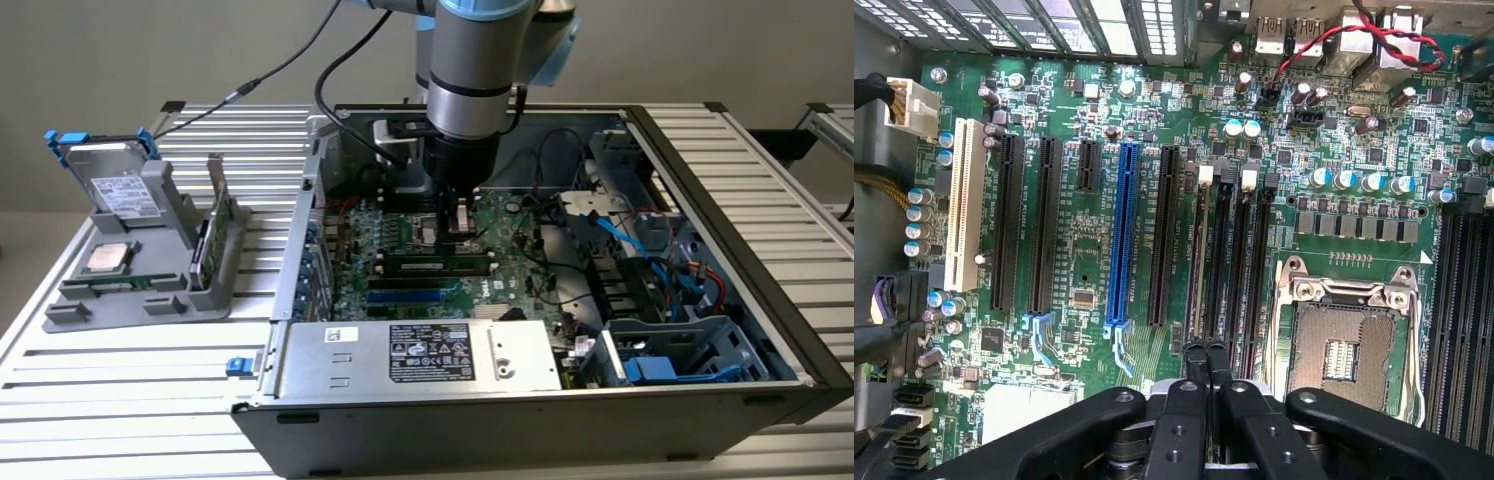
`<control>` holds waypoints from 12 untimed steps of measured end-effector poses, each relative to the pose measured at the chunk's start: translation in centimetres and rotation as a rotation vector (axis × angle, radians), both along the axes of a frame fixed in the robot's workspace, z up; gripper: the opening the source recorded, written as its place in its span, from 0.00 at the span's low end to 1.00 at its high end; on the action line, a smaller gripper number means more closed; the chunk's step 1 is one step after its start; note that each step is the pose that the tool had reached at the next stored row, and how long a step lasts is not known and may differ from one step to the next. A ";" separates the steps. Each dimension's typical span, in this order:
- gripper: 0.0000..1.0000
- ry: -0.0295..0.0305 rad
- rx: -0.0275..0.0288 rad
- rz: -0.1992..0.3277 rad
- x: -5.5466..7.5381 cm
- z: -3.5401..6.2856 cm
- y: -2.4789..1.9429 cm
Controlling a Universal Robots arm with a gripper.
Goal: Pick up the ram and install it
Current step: 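Insert the ram into the slot, then press down the ram until it locks into place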
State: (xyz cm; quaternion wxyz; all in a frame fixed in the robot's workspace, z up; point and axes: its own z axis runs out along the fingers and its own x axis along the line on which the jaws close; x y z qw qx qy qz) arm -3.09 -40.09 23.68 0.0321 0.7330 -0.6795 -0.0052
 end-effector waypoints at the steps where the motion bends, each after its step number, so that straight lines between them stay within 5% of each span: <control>1: 0.10 0.0000 0.0000 0.000 0.0 0.00 0.00; 12: 0.10 0.0000 0.0000 0.000 0.0 0.00 0.00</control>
